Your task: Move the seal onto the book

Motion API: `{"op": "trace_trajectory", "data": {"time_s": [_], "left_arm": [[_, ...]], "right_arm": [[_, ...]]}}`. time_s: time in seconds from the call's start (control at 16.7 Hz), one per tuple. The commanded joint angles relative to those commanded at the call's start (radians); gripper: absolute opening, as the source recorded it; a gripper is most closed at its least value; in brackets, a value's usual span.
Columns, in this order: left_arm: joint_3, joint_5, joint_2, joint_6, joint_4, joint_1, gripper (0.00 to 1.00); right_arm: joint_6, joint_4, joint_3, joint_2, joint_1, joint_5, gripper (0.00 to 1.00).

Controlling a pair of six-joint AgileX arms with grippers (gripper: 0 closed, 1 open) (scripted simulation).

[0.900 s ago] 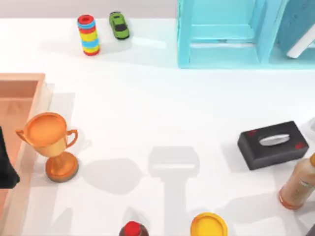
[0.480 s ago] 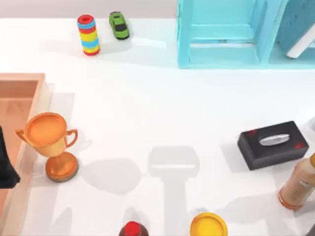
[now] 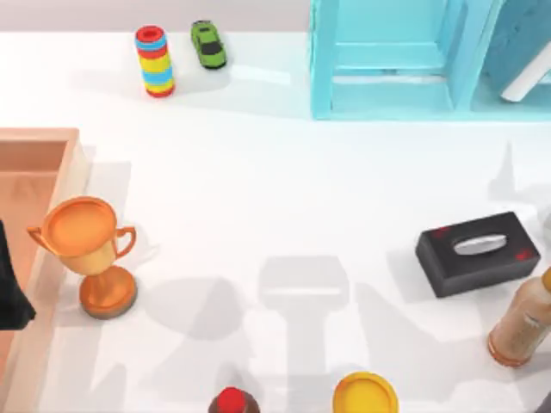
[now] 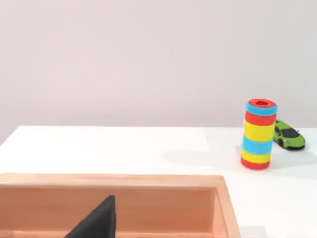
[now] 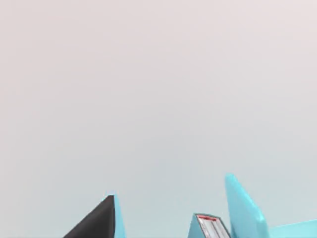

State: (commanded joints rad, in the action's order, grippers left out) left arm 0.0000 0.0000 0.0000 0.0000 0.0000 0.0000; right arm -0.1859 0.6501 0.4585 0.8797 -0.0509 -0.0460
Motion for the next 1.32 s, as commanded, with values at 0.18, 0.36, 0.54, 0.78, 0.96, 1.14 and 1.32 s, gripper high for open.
{"op": "trace_trajectory", "data": {"time_s": [0.18,0.36,0.54,0.78,0.96,1.14,1.32], "left_arm": [[0.000,0.000,0.000,0.000,0.000,0.000,1.00],[0.000,0.000,0.000,0.000,0.000,0.000,1.00],[0.000,0.000,0.000,0.000,0.000,0.000,1.00],[0.000,0.000,0.000,0.000,0.000,0.000,1.00],[0.000,0.000,0.000,0.000,0.000,0.000,1.00],[0.000,0.000,0.000,0.000,0.000,0.000,1.00],[0.000,0.000,0.000,0.000,0.000,0.000,1.00]], "right_arm": [[-0.068,0.194,0.130,0.350,-0.018,0.019,1.00],[-0.128,0.351,0.233,0.680,-0.039,0.054,1.00],[-0.173,0.460,0.302,0.951,-0.056,0.097,1.00],[-0.205,0.539,0.333,1.173,-0.055,0.150,1.00],[-0.211,0.556,0.327,1.227,-0.042,0.166,1.00],[-0.211,0.556,0.327,1.227,-0.042,0.166,1.00],[-0.215,0.539,0.340,1.214,-0.046,0.166,1.00]]}}
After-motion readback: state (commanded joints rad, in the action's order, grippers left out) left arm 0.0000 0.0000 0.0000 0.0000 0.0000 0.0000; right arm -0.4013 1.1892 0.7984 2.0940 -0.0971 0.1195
